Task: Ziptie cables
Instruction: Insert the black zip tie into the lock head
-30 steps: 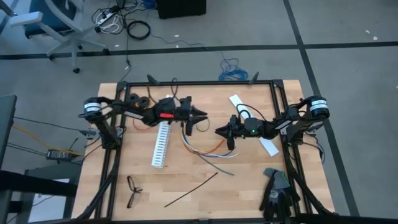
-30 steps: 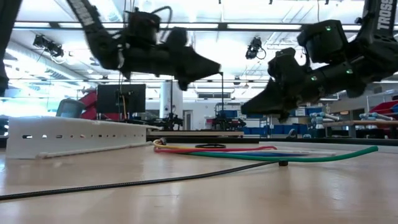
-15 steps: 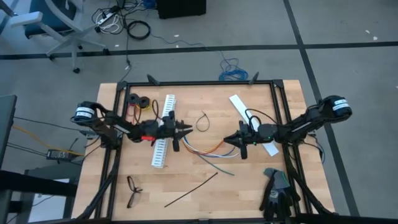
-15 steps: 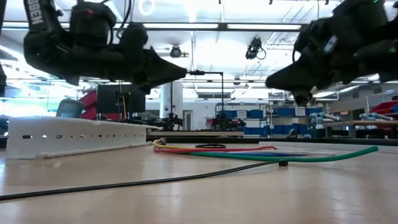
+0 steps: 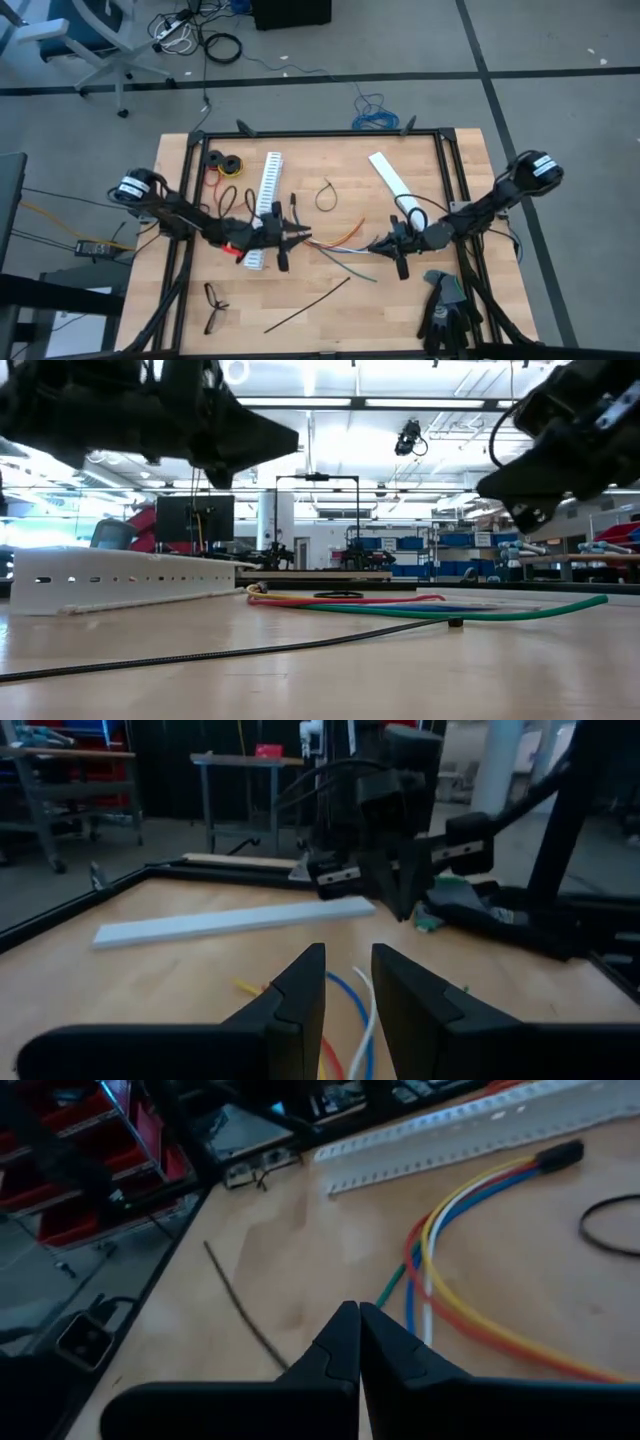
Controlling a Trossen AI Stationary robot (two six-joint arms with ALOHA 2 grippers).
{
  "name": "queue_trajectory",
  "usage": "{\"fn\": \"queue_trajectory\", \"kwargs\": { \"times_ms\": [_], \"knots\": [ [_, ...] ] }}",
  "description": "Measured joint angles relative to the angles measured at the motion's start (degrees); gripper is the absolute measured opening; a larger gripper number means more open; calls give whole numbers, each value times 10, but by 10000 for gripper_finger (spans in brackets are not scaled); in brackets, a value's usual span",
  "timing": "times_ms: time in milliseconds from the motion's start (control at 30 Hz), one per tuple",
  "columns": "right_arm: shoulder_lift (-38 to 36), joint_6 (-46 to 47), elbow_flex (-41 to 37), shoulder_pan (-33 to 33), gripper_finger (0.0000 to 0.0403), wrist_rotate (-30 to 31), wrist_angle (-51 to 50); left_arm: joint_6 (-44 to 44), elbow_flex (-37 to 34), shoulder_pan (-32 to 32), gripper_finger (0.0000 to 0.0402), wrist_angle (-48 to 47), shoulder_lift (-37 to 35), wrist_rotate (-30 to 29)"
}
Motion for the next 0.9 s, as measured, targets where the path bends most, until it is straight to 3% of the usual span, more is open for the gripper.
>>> {"fn": "queue_trajectory", "kwargs": {
  "times_ms": [200,367,633,833,900],
  "knots": [
    [4,10,35,89,0,100,-80,-3,72,-83,94,-128,2,-124],
    [4,37,82,147,0,181,-192,-13,124,-125,94,-159,52,-195],
    [4,165,144,206,0,225,-391,-144,203,-128,94,-152,212,-205],
    [4,269,152,231,0,226,-474,-155,265,-125,94,-145,274,-201],
    [4,313,152,238,0,224,-500,-157,280,-121,94,-146,278,-176]
  ]
}}
